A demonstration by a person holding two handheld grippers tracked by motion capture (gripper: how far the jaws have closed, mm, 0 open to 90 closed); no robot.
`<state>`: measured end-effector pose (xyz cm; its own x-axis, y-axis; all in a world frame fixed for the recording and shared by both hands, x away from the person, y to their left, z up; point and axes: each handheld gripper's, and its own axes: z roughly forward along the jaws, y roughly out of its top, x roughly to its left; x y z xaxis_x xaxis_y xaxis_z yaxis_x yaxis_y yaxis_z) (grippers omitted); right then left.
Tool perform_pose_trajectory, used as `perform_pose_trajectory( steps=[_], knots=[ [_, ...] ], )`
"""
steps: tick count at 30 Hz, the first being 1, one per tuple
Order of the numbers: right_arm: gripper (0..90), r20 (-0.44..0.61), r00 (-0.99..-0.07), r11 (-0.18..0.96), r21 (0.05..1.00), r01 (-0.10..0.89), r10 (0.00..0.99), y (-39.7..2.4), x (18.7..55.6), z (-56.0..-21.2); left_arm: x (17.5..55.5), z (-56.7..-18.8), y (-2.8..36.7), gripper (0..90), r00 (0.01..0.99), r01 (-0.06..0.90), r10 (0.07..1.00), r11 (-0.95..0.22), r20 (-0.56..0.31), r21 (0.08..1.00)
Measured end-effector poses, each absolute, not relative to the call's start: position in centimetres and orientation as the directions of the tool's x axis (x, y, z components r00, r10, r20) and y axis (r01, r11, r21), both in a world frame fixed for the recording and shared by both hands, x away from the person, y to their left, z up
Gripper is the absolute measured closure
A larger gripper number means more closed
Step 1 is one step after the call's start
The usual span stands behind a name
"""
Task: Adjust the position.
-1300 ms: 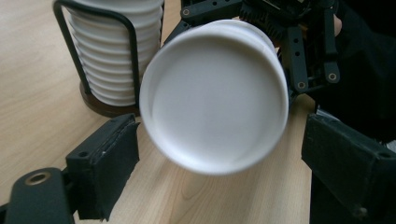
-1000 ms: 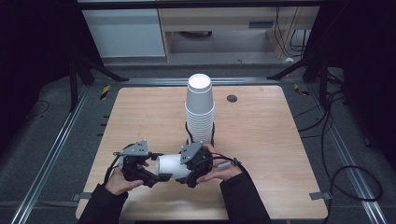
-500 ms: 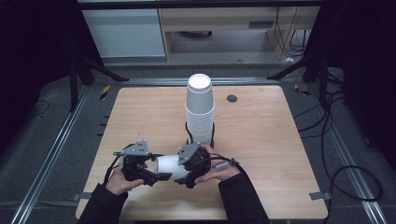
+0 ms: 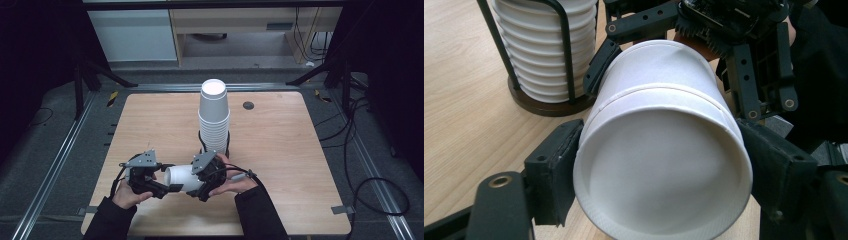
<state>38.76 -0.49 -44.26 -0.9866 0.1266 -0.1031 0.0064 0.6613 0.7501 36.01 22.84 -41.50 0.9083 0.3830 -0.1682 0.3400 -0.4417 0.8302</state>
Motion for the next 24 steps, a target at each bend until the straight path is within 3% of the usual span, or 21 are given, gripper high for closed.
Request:
perform_pose_trajectory(
  steps=[13,24],
  knots=[
    [4.5,-0.109,-0.979,0.624,0.781,0.025,0.175,-2.2,38.7,-43.1,36.2,-41.1,24.0,23.4,0.896,0.339,0.418,-0.424,-0.150,0.840],
    [5.1,-0.048,-0.966,0.502,0.860,0.090,0.256,-5.5,38.6,-42.0,36.4,-40.8,25.7,23.2,0.881,0.323,0.446,-0.319,-0.160,0.891]
  ],
)
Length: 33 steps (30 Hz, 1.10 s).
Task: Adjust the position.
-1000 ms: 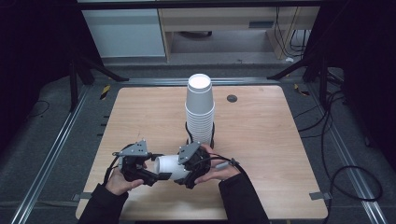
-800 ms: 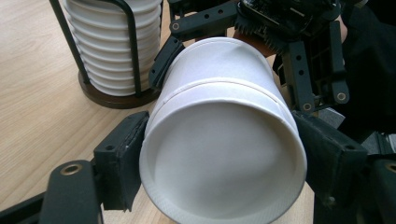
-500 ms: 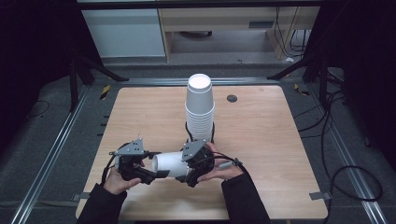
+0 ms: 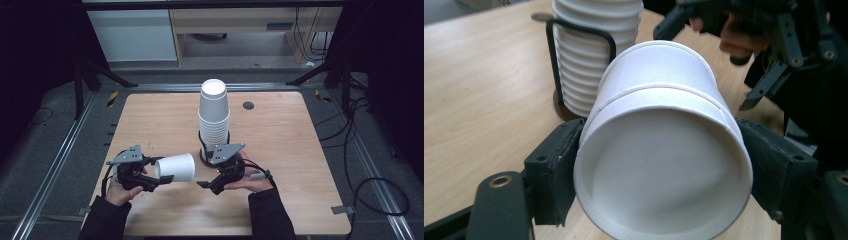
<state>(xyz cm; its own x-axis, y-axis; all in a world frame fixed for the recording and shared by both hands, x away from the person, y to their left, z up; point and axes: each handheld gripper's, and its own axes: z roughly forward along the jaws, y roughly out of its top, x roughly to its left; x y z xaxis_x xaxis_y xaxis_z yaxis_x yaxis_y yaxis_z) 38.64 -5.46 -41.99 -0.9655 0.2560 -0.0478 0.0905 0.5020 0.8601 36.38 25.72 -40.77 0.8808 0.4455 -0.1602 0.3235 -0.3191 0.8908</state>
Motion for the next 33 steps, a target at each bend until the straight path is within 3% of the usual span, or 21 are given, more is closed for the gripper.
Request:
perform_pose_trajectory(
  steps=[10,33],
  knots=[
    [5.1,0.053,-0.965,0.398,0.904,0.156,0.258,-6.5,37.8,-43.6,35.9,-40.7,25.4,23.2,0.906,0.277,0.374,-0.166,-0.199,0.946],
    [5.9,0.111,-0.986,0.354,0.923,0.150,0.127,-5.0,37.7,-44.3,35.2,-41.5,22.2,23.2,0.951,0.256,0.235,-0.231,-0.201,0.939]
  ],
)
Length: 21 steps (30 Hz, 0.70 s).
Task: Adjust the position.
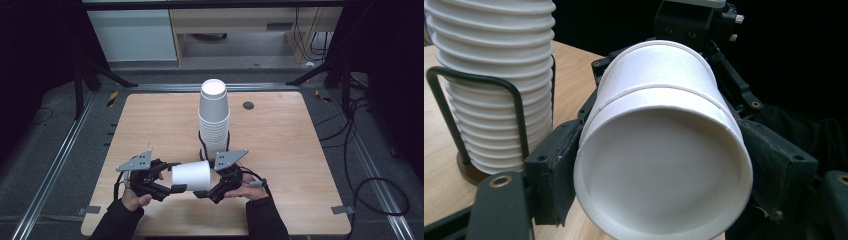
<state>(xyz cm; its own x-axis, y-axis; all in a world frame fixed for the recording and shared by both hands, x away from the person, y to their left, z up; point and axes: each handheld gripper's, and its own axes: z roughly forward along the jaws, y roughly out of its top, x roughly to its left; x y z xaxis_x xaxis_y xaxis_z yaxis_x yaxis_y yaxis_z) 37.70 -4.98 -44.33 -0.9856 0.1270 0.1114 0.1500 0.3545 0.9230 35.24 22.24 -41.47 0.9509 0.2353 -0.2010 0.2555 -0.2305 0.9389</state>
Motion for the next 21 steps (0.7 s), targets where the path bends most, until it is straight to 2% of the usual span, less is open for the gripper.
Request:
perform_pose_trajectory(
  steps=[21],
  knots=[
    [6.7,0.128,-0.988,0.362,0.920,0.153,0.092,-4.67,37.84,-44.47,35.40,-41.76,21.95,23.7,0.952,0.270,0.223,-0.280,-0.211,0.921]
  ],
)
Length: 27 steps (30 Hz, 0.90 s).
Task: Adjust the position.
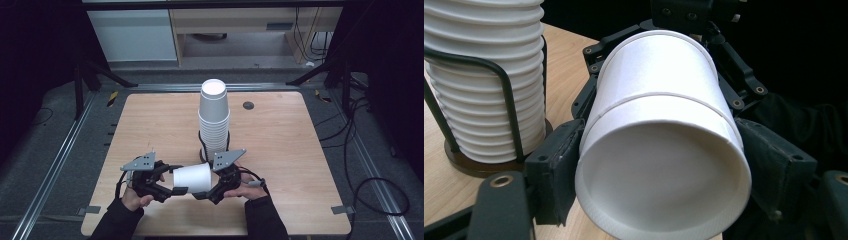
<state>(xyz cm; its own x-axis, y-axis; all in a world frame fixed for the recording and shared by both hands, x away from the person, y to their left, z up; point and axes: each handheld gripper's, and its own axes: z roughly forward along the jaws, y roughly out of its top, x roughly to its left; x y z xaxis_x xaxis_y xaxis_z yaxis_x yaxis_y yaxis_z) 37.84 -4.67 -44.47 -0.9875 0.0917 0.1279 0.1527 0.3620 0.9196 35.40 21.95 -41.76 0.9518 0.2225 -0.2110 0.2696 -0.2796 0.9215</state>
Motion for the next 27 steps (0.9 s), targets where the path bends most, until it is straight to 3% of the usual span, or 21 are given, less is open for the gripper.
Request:
perform_pose_trajectory(
  steps=[27],
  knots=[
    [8.3,0.125,-0.985,0.370,0.915,0.162,0.122,-5.9,38.3,-43.9,35.1,-40.0,23.8,18.7,0.939,0.243,0.298,-0.223,-0.172,0.944]
  ],
)
